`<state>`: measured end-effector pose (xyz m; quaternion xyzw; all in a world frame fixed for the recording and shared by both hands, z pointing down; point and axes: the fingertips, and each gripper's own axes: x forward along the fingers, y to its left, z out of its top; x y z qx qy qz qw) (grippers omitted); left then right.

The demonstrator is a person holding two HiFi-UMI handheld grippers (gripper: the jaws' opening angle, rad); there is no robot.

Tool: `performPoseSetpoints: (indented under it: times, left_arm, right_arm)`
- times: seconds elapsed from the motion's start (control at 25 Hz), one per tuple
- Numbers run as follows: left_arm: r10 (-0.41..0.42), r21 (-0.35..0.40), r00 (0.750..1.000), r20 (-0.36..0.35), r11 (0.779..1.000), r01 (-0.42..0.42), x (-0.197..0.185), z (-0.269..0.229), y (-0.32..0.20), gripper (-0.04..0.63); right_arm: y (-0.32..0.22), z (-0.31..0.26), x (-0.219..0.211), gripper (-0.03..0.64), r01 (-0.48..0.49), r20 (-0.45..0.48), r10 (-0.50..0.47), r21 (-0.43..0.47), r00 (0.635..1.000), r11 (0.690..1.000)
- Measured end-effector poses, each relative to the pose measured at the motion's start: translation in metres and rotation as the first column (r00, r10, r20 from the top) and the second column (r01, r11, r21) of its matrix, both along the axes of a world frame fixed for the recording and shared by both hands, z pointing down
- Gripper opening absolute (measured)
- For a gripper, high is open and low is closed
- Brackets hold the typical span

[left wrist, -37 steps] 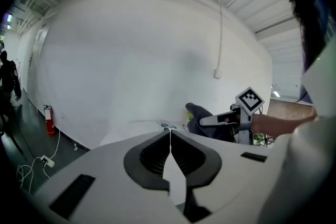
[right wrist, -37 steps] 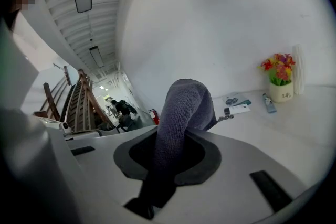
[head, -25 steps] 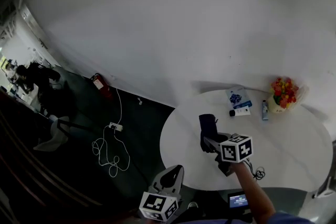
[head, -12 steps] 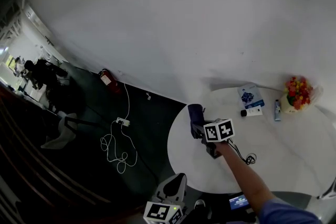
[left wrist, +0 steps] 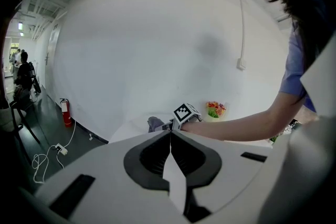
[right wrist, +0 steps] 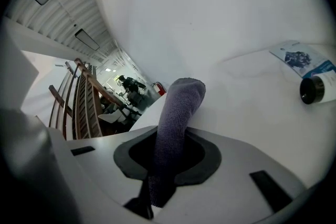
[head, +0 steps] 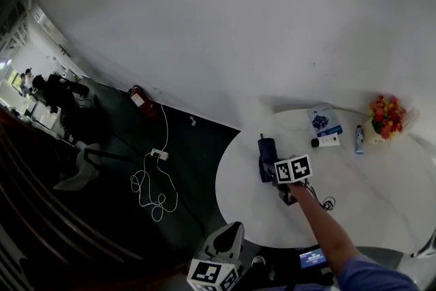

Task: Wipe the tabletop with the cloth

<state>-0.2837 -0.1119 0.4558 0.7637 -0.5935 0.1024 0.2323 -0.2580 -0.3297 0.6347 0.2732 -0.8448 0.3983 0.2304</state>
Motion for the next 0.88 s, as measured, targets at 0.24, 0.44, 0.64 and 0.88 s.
performPoseSetpoints:
  times: [0.24, 0.44, 0.64, 0.88]
  left_arm:
    - [0.025, 0.023, 1.000, -0.019, 0.999, -0.024, 0.016, -0.001, -0.010, 0.017]
    - [0.115, 0.035, 0.993, -0.034, 0.993, -0.113, 0.034, -0.004, -0.012, 0.017]
    - [0.205, 0.028, 0.978, -0.027, 0.979, -0.204, 0.042, 0.001, -0.017, 0.017]
    - [0.309, 0.050, 0.949, -0.060, 0.951, -0.306, 0.066, -0.002, -0.032, 0.017]
  right_arm:
    - [0.001, 0.004, 0.034, 0.071, -0.017, -0.041, 0.018, 0.005, 0.999, 1.000]
    - [0.007, 0.006, 0.066, 0.071, -0.063, -0.078, 0.063, 0.005, 0.995, 0.998]
    - [0.014, 0.007, 0.095, 0.071, -0.123, -0.103, 0.123, 0.005, 0.987, 0.992]
    - [0.024, 0.011, 0.141, 0.071, -0.203, -0.150, 0.201, 0.005, 0.968, 0.979]
